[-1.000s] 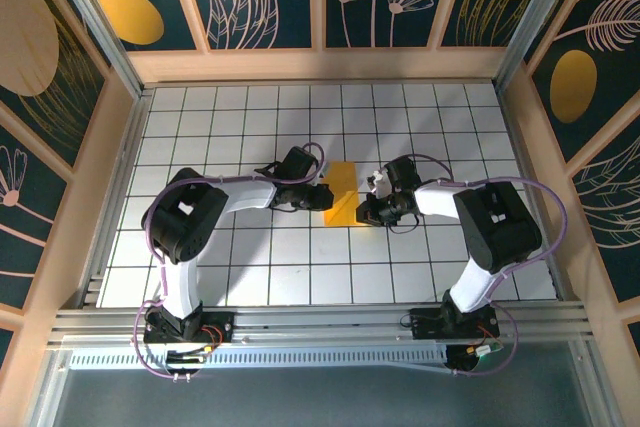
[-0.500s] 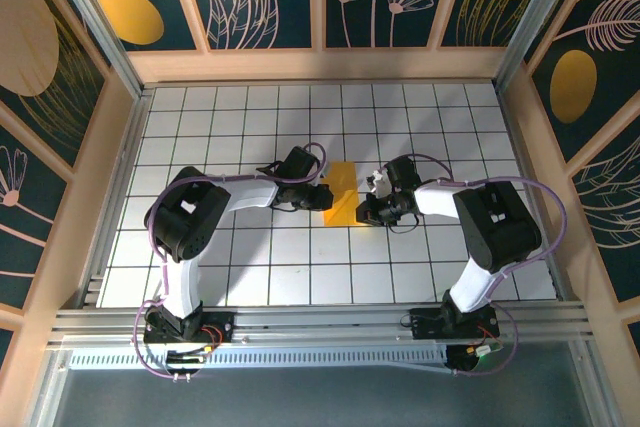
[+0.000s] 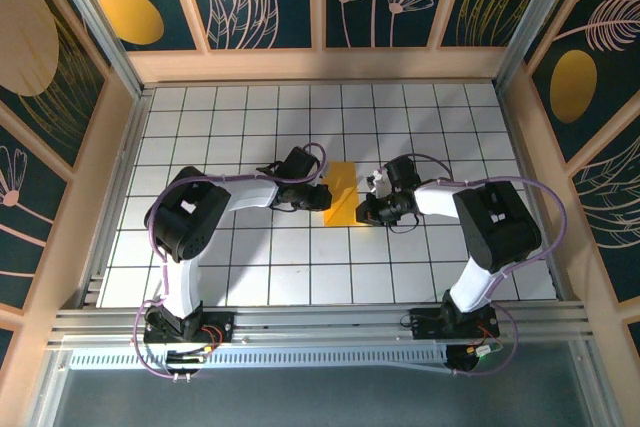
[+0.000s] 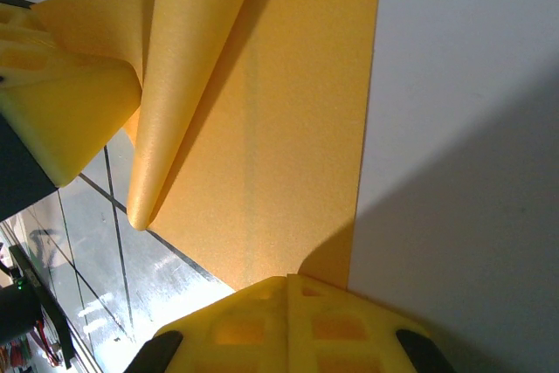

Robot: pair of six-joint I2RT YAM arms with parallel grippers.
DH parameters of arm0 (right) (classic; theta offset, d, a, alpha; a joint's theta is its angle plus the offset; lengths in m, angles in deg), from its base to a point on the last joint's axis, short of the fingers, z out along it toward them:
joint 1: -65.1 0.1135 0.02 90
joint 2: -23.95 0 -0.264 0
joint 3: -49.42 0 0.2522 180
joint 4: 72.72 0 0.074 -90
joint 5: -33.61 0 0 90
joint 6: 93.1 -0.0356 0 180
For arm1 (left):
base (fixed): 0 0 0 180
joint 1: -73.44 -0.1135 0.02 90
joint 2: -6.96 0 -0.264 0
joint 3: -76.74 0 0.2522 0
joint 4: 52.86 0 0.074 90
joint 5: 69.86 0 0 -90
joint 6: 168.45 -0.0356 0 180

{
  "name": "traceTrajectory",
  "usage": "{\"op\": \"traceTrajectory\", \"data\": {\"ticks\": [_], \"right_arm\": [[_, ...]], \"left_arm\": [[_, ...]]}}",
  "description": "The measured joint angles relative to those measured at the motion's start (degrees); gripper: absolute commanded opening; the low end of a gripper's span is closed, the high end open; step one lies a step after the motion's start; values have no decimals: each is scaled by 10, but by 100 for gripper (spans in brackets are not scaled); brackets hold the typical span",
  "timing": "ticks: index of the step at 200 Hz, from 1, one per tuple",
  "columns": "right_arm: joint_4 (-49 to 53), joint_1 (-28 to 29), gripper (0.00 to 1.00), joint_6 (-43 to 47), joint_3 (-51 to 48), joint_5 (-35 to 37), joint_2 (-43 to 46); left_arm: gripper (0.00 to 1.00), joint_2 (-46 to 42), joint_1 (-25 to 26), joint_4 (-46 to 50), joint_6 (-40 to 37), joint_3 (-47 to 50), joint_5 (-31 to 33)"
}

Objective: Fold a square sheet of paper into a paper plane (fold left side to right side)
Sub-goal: Fold the triangle a second time at the center of the table.

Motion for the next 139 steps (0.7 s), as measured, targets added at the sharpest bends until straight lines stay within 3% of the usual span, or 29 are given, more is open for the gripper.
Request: {"op": "traceTrajectory", "data": {"ticks": [139], "right_arm": [[2,0,0,0,3,-1,-2]], "left_arm": [[11,6,-2,0,0,-4,2]]}}
